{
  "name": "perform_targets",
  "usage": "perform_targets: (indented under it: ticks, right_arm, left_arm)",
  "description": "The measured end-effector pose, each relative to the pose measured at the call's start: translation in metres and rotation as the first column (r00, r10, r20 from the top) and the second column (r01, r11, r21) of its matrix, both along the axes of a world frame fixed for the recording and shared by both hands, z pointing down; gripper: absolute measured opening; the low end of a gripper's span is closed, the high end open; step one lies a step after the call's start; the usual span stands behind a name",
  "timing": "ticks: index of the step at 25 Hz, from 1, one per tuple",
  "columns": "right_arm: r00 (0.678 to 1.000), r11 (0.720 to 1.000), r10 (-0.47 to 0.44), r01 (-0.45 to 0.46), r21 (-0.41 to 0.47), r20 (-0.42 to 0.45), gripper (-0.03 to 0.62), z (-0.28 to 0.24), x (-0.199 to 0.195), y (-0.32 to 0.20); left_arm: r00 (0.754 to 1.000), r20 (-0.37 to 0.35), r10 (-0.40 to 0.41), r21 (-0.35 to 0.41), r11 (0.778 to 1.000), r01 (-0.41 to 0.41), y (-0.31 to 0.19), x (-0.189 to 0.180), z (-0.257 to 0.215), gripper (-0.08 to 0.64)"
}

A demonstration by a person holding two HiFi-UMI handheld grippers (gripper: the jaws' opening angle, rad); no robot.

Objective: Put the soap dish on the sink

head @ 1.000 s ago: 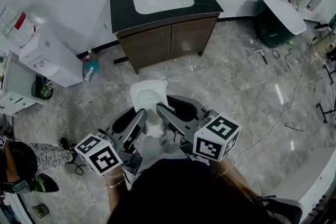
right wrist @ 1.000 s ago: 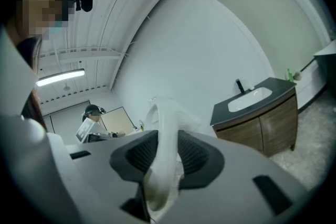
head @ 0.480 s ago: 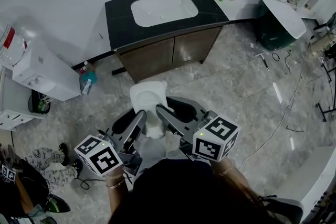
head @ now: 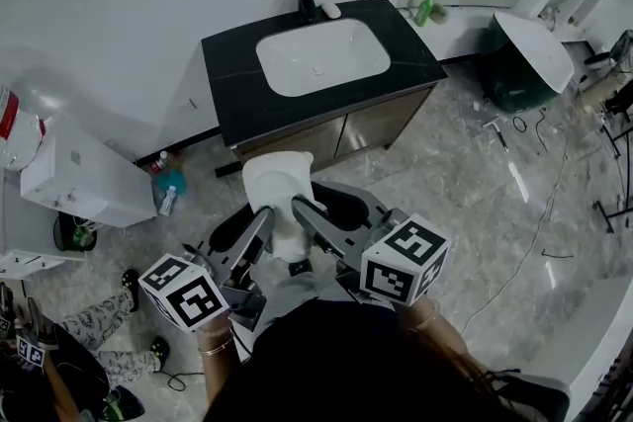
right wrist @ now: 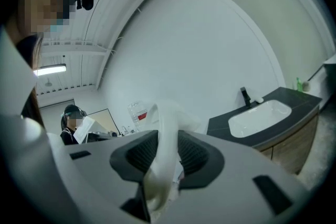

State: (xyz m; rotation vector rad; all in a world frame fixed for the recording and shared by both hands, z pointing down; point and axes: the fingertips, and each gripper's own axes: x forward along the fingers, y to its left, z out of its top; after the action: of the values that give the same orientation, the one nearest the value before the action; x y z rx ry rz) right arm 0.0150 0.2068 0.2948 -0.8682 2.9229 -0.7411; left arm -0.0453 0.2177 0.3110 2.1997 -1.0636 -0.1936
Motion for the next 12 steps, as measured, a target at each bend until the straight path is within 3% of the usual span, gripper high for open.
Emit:
perform_targets:
  ticks: [6,12]
  right_arm:
    - [0.998,0.997,0.048,-0.05,-0.055,-0.033,0.126,0.019,-0.036,-0.088]
    - [0.997,0.996,0.061,-0.063,-0.066,-0.042,0.126,0.031,-0.041,-0.142]
  left_arm:
    - [0.998,-0.035,0.043,-0.05,0.998,-0.045,-0.09,-0.037,0.02,0.114]
    - [0.997,-0.056,0.051,-0.073,0.996,-0.055,-0.144,-0.041,0.033,0.114]
